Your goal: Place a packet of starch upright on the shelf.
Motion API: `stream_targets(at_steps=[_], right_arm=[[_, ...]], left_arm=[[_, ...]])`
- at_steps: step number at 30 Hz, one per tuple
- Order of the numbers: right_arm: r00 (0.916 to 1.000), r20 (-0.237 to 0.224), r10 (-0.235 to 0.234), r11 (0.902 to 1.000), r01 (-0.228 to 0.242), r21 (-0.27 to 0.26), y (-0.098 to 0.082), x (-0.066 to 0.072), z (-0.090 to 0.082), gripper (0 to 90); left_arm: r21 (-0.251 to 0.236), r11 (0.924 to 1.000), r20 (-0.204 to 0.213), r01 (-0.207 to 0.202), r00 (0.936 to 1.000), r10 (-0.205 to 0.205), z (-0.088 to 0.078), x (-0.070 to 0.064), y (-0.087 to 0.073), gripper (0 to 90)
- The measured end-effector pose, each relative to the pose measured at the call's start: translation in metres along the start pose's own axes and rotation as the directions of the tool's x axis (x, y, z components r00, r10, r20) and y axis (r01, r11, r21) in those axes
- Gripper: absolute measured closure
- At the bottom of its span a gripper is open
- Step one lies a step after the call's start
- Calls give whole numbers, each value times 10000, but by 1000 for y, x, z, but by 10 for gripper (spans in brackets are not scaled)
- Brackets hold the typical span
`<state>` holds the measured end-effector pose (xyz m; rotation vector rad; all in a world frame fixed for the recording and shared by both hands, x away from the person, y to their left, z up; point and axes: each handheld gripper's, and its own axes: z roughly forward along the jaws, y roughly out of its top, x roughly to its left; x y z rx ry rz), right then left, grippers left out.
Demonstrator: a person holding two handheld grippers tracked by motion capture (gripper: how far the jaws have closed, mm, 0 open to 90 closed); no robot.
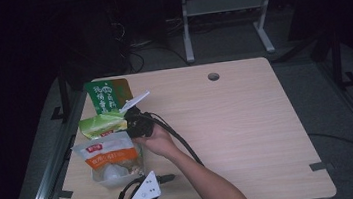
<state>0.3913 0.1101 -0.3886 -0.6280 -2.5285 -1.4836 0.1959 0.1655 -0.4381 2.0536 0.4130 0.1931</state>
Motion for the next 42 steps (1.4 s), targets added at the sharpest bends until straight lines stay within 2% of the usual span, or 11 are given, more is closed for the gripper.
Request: stream_targets(at_steps=[9,11,14,15,20,36,42], right_arm=[[10000,-11,11,10000,-11,57,2,1,-2,884],[9999,-44,-136,9999,136,-10,2,1,-4,862],[9999,-67,-97,9998,96,-193,5,1,-10,825],[9997,71,-226,9996,227,-158,5,1,-11,808],[9997,200,-104,9997,108,-200,6,1,-17,687],[9990,421,170,9994,-156,-320,-1,-11,-56,525],[9989,420,226,9992,-212,-341,-4,-13,-67,499]], left_arm=[[-7,10000,-22,-5,10000,5,0,0,0,191],[9,10000,-19,26,10000,-26,0,1,0,191],[0,10000,-33,26,10000,-26,0,1,0,191],[-1,10000,-47,11,10000,-11,0,1,0,191],[13,10000,-21,66,10000,-66,0,2,0,191],[47,9998,-104,170,9998,-170,-1,5,-1,189],[57,9998,-128,172,9998,-172,-2,6,0,189]])
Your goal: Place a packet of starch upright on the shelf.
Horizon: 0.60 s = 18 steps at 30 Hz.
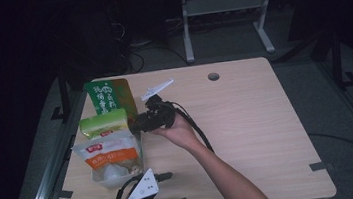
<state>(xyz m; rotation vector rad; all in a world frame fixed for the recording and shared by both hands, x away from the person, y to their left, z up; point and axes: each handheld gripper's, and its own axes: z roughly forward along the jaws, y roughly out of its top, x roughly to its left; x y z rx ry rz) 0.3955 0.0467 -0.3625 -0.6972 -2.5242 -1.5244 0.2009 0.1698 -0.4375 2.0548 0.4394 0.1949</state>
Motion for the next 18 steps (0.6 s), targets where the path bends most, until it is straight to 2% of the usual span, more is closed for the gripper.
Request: stream_targets(at_steps=[18], right_arm=[[9982,393,460,9988,-465,124,-21,-15,-37,429]], left_arm=[[24,9999,-24,112,9999,-112,0,2,-1,189]])
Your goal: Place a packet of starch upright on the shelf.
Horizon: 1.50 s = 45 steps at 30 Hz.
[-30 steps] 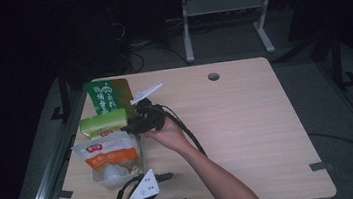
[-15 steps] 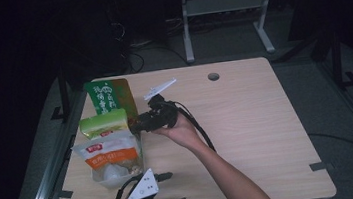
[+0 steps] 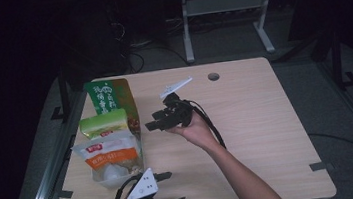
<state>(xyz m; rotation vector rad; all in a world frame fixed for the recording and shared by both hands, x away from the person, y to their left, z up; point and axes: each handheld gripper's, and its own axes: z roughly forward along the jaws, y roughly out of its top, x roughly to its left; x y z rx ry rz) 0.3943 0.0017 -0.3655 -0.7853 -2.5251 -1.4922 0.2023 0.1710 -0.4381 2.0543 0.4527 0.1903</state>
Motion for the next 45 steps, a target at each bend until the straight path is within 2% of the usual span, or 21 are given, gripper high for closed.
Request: stream_targets(at_steps=[12,28,45], right_arm=[[9996,241,171,9998,-172,53,-15,-5,-23,407],[9969,605,506,9987,-510,50,-44,-15,-60,397],[9922,957,796,9965,-816,174,-71,-21,-83,382]], left_arm=[[-1,10000,-61,-39,10000,39,-1,1,0,189],[161,9999,-25,-31,10000,32,0,1,0,188],[187,9998,-43,-74,10000,75,-1,3,0,189]])
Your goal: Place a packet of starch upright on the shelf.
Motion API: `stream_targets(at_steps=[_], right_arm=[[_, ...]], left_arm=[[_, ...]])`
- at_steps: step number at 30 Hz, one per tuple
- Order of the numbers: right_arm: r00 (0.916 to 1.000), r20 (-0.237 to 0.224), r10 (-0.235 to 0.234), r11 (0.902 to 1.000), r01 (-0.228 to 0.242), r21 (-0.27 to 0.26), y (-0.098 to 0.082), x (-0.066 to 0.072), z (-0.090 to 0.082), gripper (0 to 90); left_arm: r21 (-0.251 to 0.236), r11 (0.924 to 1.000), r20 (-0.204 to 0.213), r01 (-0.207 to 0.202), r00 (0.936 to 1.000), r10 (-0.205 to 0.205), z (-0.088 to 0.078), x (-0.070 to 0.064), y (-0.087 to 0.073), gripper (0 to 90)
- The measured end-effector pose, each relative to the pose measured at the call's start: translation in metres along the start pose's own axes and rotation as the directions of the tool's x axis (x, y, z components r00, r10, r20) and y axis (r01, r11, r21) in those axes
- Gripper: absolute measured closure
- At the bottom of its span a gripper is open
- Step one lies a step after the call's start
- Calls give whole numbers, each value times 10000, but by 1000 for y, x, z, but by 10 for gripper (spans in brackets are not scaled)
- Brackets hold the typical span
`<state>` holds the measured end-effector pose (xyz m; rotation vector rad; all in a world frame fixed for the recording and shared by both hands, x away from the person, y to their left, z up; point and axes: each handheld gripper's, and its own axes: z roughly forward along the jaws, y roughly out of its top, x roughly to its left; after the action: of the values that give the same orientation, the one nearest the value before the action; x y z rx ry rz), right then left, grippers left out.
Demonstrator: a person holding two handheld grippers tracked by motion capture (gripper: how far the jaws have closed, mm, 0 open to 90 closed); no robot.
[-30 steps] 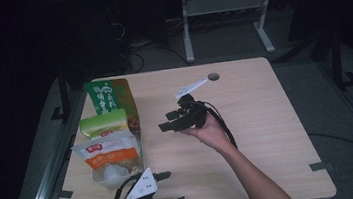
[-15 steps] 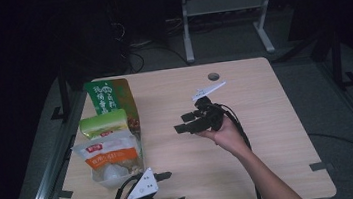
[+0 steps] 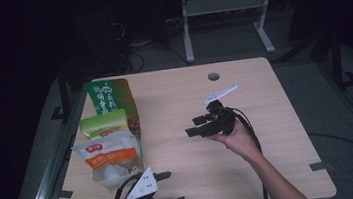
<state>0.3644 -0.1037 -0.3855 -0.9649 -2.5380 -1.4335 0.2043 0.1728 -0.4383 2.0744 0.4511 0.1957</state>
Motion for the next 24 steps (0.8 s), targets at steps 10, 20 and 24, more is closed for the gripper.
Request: stream_targets(at_steps=[10,20,24], right_arm=[[9993,89,368,9993,-368,-35,-25,-7,-11,379],[9972,298,687,9976,-684,-128,-51,-14,-27,372],[9957,367,852,9963,-847,-151,-61,-15,-33,371]], left_arm=[[-14,10000,-17,4,10000,-4,0,0,0,189],[-43,10000,-9,70,10000,-70,2,0,0,189],[-5,10000,1,66,10000,-66,3,0,0,190]])
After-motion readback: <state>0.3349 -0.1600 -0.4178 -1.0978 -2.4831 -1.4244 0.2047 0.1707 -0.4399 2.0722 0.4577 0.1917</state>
